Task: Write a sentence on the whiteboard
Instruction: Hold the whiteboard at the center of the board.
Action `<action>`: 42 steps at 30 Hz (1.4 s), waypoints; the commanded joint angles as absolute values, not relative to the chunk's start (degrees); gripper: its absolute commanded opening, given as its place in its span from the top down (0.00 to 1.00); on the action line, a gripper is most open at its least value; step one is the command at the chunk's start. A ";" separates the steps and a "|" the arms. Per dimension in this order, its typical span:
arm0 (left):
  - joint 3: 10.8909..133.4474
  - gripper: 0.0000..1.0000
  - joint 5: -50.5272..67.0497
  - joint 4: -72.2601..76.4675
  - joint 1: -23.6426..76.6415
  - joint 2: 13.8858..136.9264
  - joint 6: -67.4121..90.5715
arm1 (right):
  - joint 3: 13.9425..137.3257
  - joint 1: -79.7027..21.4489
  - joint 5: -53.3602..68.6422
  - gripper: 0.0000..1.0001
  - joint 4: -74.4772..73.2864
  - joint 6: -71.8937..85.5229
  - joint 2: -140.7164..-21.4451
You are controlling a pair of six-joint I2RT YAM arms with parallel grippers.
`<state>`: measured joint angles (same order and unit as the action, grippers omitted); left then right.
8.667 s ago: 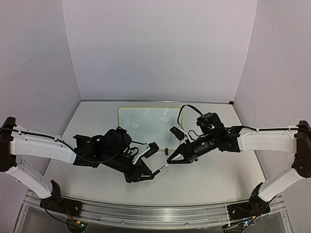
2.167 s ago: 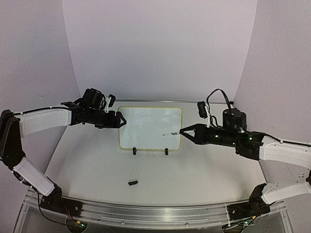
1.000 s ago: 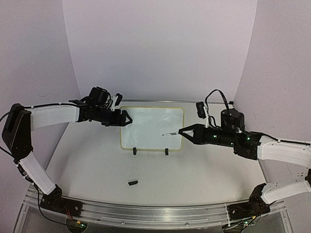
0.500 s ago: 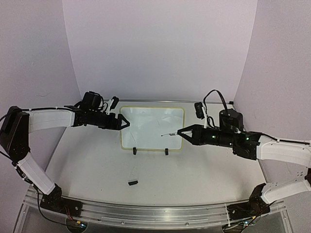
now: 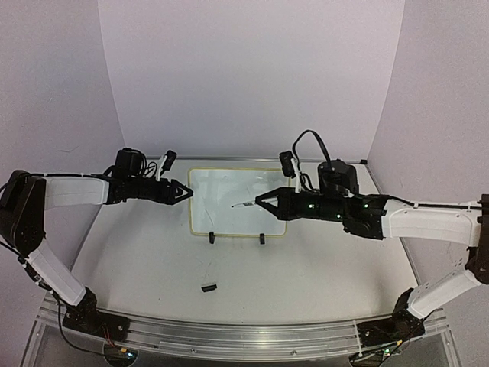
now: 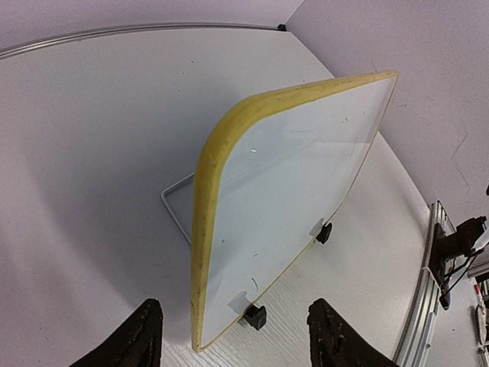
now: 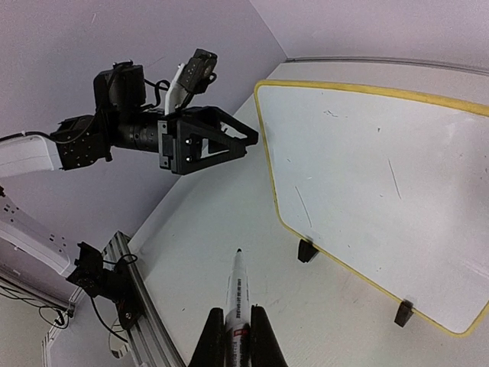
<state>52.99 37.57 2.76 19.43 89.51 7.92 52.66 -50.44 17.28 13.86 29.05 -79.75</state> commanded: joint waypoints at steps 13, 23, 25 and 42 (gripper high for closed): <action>49.57 0.66 42.29 12.11 18.70 92.48 2.32 | 63.12 -53.21 16.97 1.00 19.16 28.02 -90.55; 47.18 0.86 43.84 13.83 18.67 90.88 1.09 | 66.45 -53.46 14.23 1.00 17.55 26.04 -92.79; 47.00 0.89 44.68 13.76 18.64 90.61 0.86 | 67.13 -53.56 14.00 1.00 17.21 25.66 -93.17; 46.02 0.98 47.74 12.85 18.66 89.21 0.09 | 74.50 -53.61 10.49 1.00 16.96 23.66 -99.43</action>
